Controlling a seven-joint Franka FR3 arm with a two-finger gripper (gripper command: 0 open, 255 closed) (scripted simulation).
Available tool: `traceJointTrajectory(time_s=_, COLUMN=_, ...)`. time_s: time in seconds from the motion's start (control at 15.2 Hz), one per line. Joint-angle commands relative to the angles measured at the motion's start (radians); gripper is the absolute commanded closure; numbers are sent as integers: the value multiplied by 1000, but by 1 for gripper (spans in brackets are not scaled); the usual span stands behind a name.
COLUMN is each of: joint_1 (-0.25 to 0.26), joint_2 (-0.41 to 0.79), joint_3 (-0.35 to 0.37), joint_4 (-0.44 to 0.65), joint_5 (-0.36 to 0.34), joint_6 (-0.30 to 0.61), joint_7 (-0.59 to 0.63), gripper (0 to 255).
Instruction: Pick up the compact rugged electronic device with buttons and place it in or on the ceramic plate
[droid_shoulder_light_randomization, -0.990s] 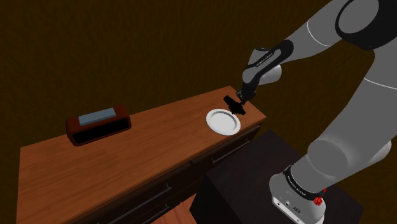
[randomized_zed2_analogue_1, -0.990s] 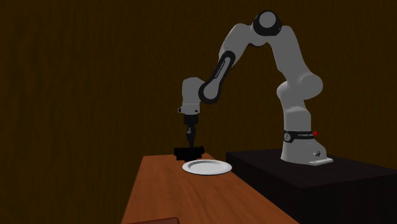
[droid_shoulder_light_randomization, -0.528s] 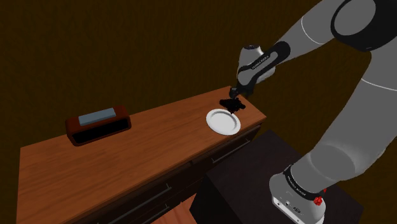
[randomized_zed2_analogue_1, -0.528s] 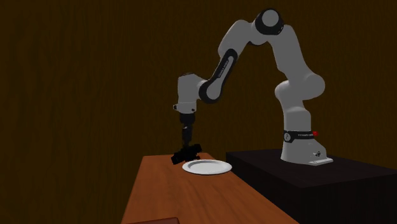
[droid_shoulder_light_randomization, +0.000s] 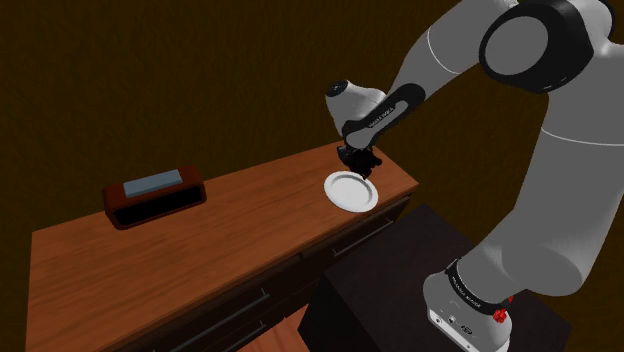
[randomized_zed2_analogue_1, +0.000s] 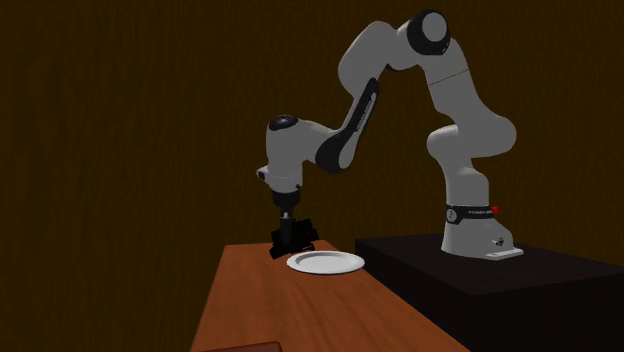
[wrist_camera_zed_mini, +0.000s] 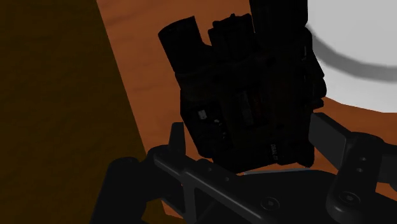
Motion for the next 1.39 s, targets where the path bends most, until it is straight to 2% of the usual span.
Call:
traceJointTrajectory(time_s=0.0, joint_1=-4, joint_2=28, joint_3=-9, joint_4=-5, joint_5=-16, joint_6=18, joint_7=12, gripper=0)
traceJointTrajectory(time_s=0.2, joint_1=-18, joint_2=61, joint_3=-19, joint_4=-5, joint_5=-34, joint_6=56, joint_7=23, gripper=0)
traceJointTrajectory(time_s=0.73, joint_1=-26, joint_2=61, joint_3=-10, joint_4=-4, joint_5=-39, joint_6=54, joint_7=26, gripper=0)
traceJointTrajectory(time_s=0.79, joint_1=-24, joint_2=48, joint_3=-9, joint_4=-13, joint_5=-39, joint_6=49, joint_7=26, gripper=255)
traceJointTrajectory(time_s=1.32, joint_1=-12, joint_2=40, joint_3=0, joint_4=-8, joint_5=-29, joint_6=28, joint_7=30, gripper=255)
